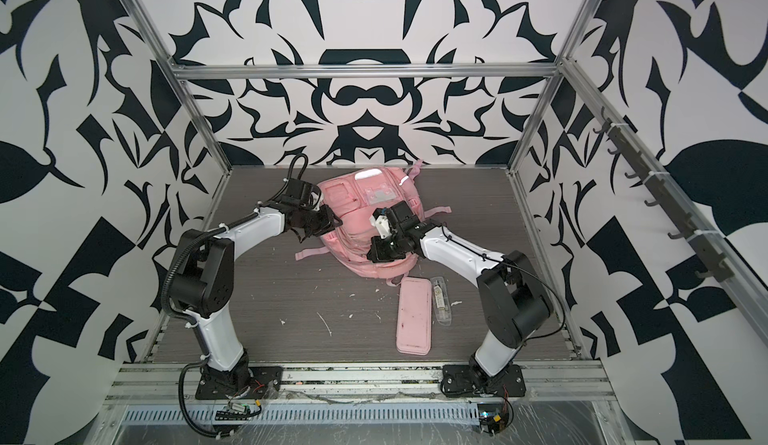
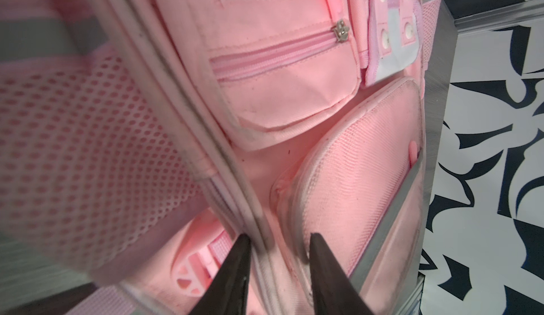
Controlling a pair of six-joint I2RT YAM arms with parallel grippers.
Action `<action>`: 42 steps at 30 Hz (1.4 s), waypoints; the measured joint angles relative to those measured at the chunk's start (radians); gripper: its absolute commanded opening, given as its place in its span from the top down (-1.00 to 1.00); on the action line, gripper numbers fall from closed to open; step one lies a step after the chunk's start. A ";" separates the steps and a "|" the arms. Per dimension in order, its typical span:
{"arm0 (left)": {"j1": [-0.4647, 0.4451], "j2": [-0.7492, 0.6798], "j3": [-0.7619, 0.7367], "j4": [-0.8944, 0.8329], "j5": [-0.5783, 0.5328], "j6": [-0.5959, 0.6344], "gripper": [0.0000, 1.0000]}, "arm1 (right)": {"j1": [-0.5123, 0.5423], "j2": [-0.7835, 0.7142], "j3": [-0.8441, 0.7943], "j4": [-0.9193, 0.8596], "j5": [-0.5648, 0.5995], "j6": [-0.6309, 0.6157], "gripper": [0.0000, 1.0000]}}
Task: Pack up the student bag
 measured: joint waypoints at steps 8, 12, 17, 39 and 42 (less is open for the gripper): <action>-0.016 0.000 -0.027 0.018 -0.014 -0.018 0.27 | 0.075 0.149 0.138 0.006 0.016 0.035 1.00; -0.019 -0.001 -0.040 0.025 -0.016 -0.019 0.25 | 0.097 0.226 0.233 0.006 0.029 0.057 1.00; -0.019 -0.010 -0.041 0.013 -0.026 -0.005 0.13 | 0.100 0.278 0.280 0.017 0.029 0.074 1.00; 0.072 0.050 0.095 -0.089 -0.124 0.113 0.09 | 0.109 0.051 0.056 0.043 0.029 0.063 1.00; 0.072 0.075 0.115 -0.107 -0.123 0.116 0.13 | 0.108 0.051 0.055 0.044 0.030 0.058 1.00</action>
